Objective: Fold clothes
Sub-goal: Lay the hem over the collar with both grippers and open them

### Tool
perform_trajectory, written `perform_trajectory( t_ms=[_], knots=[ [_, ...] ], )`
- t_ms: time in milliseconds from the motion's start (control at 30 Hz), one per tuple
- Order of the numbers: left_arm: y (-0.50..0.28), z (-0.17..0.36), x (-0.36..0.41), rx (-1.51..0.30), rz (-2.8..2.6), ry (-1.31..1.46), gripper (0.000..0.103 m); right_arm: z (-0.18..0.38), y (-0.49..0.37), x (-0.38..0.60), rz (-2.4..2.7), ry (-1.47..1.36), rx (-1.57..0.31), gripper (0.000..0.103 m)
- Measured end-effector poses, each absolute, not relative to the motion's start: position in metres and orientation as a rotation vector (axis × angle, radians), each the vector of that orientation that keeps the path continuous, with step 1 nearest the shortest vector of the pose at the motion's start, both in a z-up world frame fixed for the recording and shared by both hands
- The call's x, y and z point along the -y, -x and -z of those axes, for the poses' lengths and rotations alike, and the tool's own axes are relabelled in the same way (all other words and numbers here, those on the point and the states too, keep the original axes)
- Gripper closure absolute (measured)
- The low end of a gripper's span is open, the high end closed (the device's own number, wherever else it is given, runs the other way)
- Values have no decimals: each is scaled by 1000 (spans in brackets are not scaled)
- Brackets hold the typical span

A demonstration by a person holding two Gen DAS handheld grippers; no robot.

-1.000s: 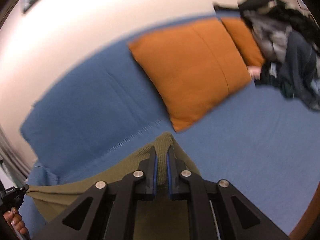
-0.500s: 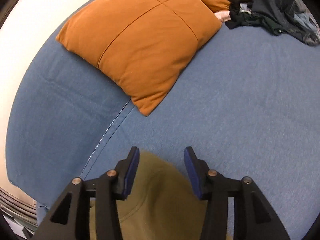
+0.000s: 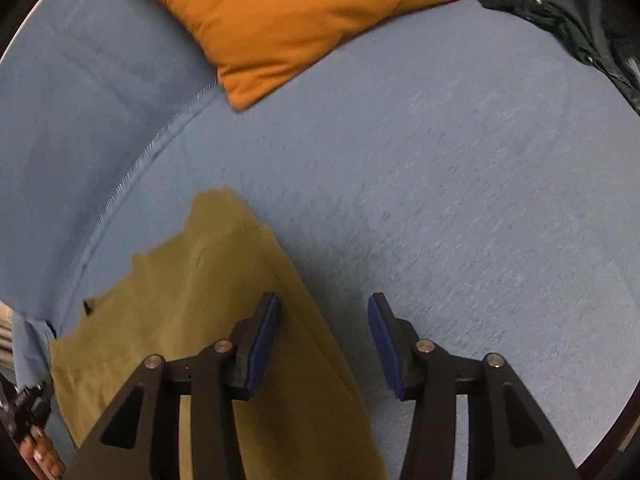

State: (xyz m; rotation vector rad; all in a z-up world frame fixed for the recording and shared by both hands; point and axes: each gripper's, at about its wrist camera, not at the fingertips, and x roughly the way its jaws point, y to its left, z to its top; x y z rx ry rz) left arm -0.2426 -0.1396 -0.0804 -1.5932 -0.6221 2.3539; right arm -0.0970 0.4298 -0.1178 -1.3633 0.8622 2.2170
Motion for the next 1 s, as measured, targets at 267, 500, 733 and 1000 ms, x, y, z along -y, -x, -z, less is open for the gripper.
perform_trajectory(
  t_ms=[267,500,733,1000],
  knots=[
    [245,91,132,568,-2375,1639,83,117,99,-428,-2232,1380,-871,74],
    [243,85,128,524,-2400,1591,93,110,107,-427,-2248,1363,-847,83],
    [237,52,125,494,-2498,1366,99,103,106,-426,-2255,1317,-828,96],
    [250,76,135,538,-2478,1568,95,119,105,-432,-2187,1377,-902,95]
  ],
)
